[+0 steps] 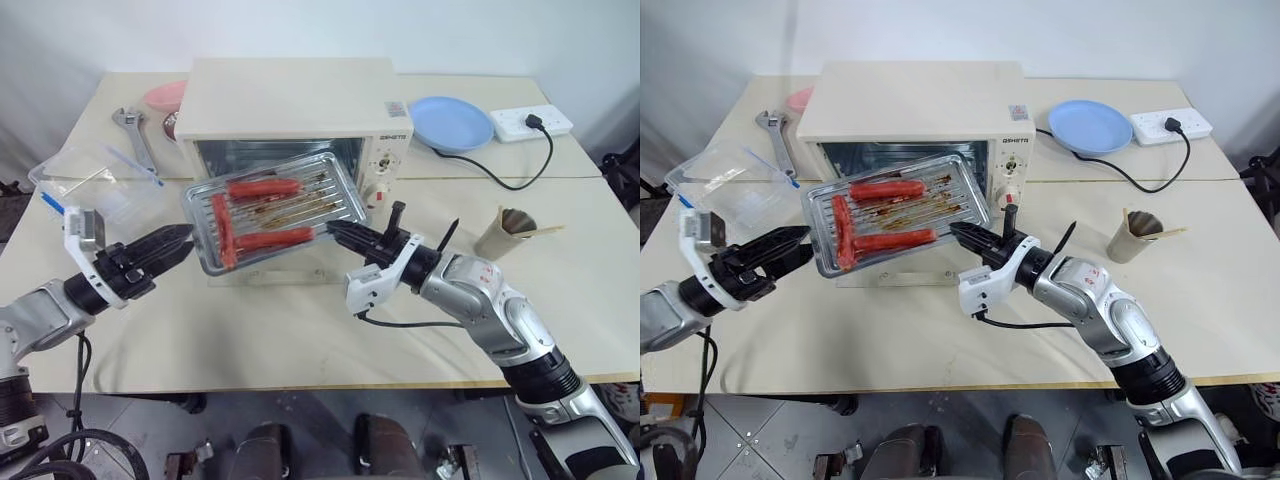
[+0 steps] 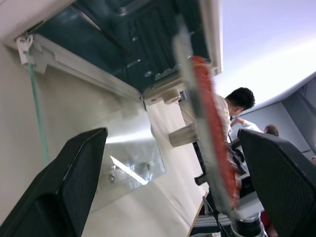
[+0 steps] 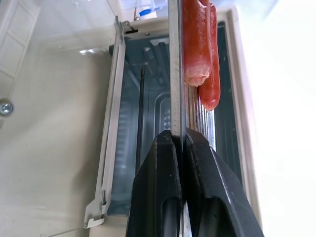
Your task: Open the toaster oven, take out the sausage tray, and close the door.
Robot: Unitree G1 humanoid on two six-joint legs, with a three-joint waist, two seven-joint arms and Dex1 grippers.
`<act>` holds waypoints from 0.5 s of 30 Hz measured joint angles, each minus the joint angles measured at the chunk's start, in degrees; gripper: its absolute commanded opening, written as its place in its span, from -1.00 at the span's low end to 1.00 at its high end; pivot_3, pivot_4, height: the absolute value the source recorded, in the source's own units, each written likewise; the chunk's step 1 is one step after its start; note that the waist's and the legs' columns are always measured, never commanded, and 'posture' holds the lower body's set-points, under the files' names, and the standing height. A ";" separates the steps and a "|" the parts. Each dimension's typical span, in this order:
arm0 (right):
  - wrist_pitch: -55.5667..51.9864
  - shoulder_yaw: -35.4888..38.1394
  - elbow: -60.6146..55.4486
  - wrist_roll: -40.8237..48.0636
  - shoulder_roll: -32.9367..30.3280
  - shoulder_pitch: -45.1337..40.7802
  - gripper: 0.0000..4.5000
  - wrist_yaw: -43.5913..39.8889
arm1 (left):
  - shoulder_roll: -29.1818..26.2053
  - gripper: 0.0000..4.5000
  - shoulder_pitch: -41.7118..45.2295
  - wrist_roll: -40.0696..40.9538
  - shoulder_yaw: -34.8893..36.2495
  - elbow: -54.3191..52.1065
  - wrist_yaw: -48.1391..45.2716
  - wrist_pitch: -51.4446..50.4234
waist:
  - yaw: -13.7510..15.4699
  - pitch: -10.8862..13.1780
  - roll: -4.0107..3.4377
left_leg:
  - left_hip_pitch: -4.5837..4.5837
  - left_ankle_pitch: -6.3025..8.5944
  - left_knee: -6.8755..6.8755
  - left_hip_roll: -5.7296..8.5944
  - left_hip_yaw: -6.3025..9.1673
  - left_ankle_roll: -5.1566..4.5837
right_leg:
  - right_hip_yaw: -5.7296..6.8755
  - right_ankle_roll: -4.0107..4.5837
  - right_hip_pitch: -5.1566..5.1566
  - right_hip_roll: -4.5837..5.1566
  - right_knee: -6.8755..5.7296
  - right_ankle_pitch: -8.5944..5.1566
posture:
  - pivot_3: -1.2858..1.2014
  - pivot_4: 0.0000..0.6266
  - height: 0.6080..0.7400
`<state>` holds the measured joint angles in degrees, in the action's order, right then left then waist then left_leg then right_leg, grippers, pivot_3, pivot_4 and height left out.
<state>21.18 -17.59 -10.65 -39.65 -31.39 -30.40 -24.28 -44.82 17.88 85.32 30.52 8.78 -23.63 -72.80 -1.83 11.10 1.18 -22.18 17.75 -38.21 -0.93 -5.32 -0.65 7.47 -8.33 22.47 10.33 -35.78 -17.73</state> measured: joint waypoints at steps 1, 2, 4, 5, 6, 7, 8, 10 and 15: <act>0.04 0.00 0.02 0.02 0.00 0.00 -0.98 0.00 | 0.00 1.00 0.13 -0.37 -0.50 0.51 -0.43 -0.19 | 0.02 0.00 0.00 | 0.00 0.00 0.00 0.00 0.01 0.00 | 0.02 0.00 0.00 0.00 0.00 0.00 | 0.03 -0.52 1.00; 0.06 0.00 0.07 0.03 0.00 -0.01 -0.98 -0.01 | 0.00 1.00 0.42 -1.05 -1.04 1.03 -1.08 -0.27 | 0.05 0.00 0.00 | 0.00 0.00 0.00 -0.01 0.01 0.00 | 0.02 0.00 0.00 0.00 0.00 0.00 | 0.03 -0.52 1.00; 0.12 0.00 0.52 0.05 0.00 -0.02 -0.98 -0.02 | 0.00 1.00 1.36 -2.58 -2.18 1.36 -2.36 -0.26 | 0.07 0.00 0.00 | 0.00 0.00 -0.01 0.00 0.00 0.00 | 0.01 0.00 -0.01 0.00 0.00 0.00 | 0.03 -0.52 1.00; 0.16 0.00 0.76 0.09 0.00 -0.11 -0.98 -0.02 | 0.02 1.00 1.96 -3.25 -2.65 1.65 -2.92 -0.23 | 0.08 0.00 0.00 | 0.00 0.00 -0.02 0.01 0.00 0.00 | 0.00 0.00 -0.01 0.00 0.00 0.00 | 0.03 -0.52 1.00; 0.20 0.01 0.93 0.17 0.00 -0.19 -0.98 -0.02 | 0.05 1.00 2.58 -4.05 -3.08 2.38 -3.64 -0.17 | 0.09 0.00 0.00 | 0.00 0.00 -0.02 0.01 -0.01 0.00 | 0.00 0.00 -0.01 0.00 0.00 0.00 | 0.03 -0.52 1.00; 0.22 0.01 1.09 0.22 -0.02 -0.26 -0.98 -0.03 | 0.18 1.00 3.50 -4.98 -3.63 3.42 -4.30 -0.02 | 0.09 0.00 0.00 | 0.00 0.00 -0.02 0.01 -0.01 0.00 | 0.01 0.00 -0.01 0.00 -0.01 0.00 | 0.03 -0.52 1.00; 0.28 0.01 1.25 0.32 -0.03 -0.28 -0.98 -0.03 | 0.60 1.00 4.39 -5.72 -3.98 4.02 -4.79 0.16 | 0.09 0.00 0.00 | 0.00 0.00 -0.02 0.01 0.00 0.00 | 0.02 0.00 -0.01 0.00 -0.01 0.00 | 0.03 -0.52 1.00; 0.59 0.01 1.34 0.51 -0.02 -0.36 -0.98 -0.06 | 1.42 1.00 6.15 -7.06 -4.75 5.55 -5.79 0.28 | 0.10 -0.01 0.01 | -0.01 0.00 -0.02 0.01 0.00 0.00 | 0.03 0.00 -0.01 0.00 -0.01 0.00 | 0.03 -0.52 1.00; 1.48 0.01 1.36 1.33 -0.13 -0.36 -0.98 -0.76 | 2.33 1.00 8.71 -10.14 -5.68 7.22 -7.66 0.27 | 0.00 -0.01 0.02 | 0.00 0.00 -0.01 0.01 -0.01 0.00 | 0.03 0.00 0.00 -0.01 -0.02 0.00 | 0.03 -0.52 1.00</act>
<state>22.66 -17.58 -9.29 -38.32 -31.51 -30.76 -25.05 -42.50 26.58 75.18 24.84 16.01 -31.29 -72.54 -1.84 11.09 1.19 -22.18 17.75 -38.21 -0.92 -5.33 -0.65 7.50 -8.33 22.47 10.32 -35.80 -17.73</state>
